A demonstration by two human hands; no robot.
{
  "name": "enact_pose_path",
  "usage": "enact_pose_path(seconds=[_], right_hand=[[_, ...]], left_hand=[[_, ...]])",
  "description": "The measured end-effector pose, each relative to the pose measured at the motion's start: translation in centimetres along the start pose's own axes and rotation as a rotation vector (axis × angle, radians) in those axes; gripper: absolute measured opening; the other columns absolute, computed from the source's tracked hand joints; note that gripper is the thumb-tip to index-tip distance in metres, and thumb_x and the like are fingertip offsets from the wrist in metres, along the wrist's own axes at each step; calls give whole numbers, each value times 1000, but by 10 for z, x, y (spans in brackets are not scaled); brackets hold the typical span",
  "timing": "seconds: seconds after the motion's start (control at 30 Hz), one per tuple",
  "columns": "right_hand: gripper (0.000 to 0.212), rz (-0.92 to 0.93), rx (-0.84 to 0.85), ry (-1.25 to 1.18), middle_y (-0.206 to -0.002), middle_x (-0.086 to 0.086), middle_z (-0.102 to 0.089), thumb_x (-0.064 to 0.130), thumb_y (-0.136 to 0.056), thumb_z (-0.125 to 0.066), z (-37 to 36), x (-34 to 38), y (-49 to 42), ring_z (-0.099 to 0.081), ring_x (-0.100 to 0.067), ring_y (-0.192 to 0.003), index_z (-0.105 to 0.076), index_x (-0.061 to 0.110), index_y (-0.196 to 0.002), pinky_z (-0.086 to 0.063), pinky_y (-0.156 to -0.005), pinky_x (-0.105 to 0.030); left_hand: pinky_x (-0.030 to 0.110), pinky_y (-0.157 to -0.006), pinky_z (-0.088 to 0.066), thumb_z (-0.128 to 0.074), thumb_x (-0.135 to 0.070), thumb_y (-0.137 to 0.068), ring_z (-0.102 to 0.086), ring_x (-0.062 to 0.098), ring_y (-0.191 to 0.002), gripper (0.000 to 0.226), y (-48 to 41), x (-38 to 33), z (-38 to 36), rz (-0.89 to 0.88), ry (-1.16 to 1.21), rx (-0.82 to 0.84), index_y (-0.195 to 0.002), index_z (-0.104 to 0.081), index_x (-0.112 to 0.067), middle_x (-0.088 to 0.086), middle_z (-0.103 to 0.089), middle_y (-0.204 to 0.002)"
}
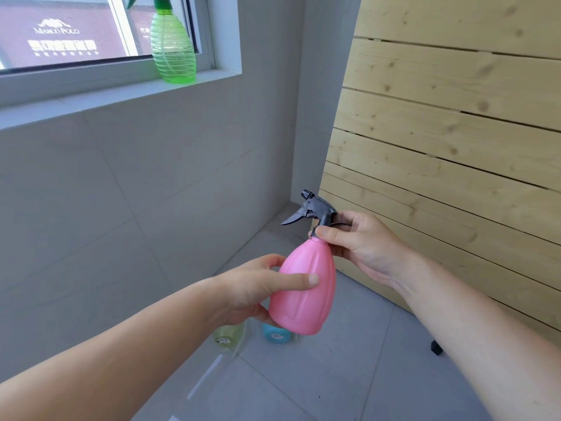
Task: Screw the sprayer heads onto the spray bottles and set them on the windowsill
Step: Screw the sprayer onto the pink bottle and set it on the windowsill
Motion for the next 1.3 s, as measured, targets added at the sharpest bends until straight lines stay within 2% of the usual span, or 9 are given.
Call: enact_pose_path(seconds=[0.17,0.27,0.43,0.57,0.73,0.93,1.03,1.17,1.3], right_hand=[[28,22,-16,54,-106,-24,-74,5,-82,-75,-6,1,2,-71,-21,-87,-68,-2,-109,-56,-80,-33],[23,35,-45,35,-106,-22,-74,6,-83,-75,-5,5,3,-72,-19,-85,-69,3,-105,-56,-78,-29],[12,19,-63,-49,-101,-19,-72,6,-83,-74,-3,6,3,-70,-20,-85,-72,11,-93,-56,-80,-34],[11,29,-61,-32,-100,-18,-73,6,-82,-75,-6,8,5,-70,-22,-85,-73,11,-91,-57,-81,-35],[12,29,-84,-52,-101,-20,-71,4,-84,-73,0,10,7,-68,-26,-89,-72,12,-93,-53,-88,-43],[15,-3,-73,-76,-102,-20,-68,2,-85,-71,0,7,7,-65,-28,-91,-71,9,-98,-52,-90,-45],[13,7,-74,-105,-101,-21,-67,4,-85,-71,-1,8,7,-63,-29,-90,-71,9,-97,-52,-88,-45],[11,16,-55,-107,-100,-22,-67,4,-86,-70,-6,7,7,-64,-30,-90,-70,8,-96,-55,-84,-41],[9,14,-71,-137,-96,-19,-68,4,-86,-70,-5,7,5,-64,-30,-90,-70,9,-94,-54,-82,-41]], left_hand=[[57,-99,-54,-78,-35,-69,-67,31,-121,65,1,3,-7,94,121,93,-130,-66,-19,9,-70,-133],[59,-100,-52,-72,-27,-75,-68,30,-108,50,2,0,-7,56,146,147,-123,-67,-16,9,-73,-120],[41,-79,-62,-91,-49,-55,-72,23,-103,85,1,-1,-9,37,75,87,-131,-63,-22,6,-72,-128],[38,-78,-60,-87,-57,-56,-75,20,-99,74,-2,-2,-17,18,84,62,-123,-71,-30,-1,-78,-119],[45,-94,-52,-81,-34,-63,-68,30,-112,71,-4,0,-20,24,126,115,-131,-68,-17,16,-66,-139],[34,-76,-59,-92,-43,-51,-73,22,-99,83,-5,-1,-19,-2,21,63,-126,-69,-16,10,-76,-125],[37,-80,-58,-91,-51,-52,-72,24,-99,88,-4,-3,-19,-13,38,66,-131,-64,-22,7,-76,-123],[47,-80,-64,-90,-49,-57,-74,34,-113,96,-2,-3,-22,24,158,108,-140,-54,-18,15,-69,-136],[45,-70,-65,-89,-39,-64,-78,32,-95,80,0,-5,-24,14,251,196,-132,-60,-11,15,-77,-119]])
Point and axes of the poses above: each hand's wrist, its own y-axis away from the middle knuckle, its own z-axis out of the back of the hand, x = y × z, the point moved 7 cm from there along -y, towards the middle knuckle
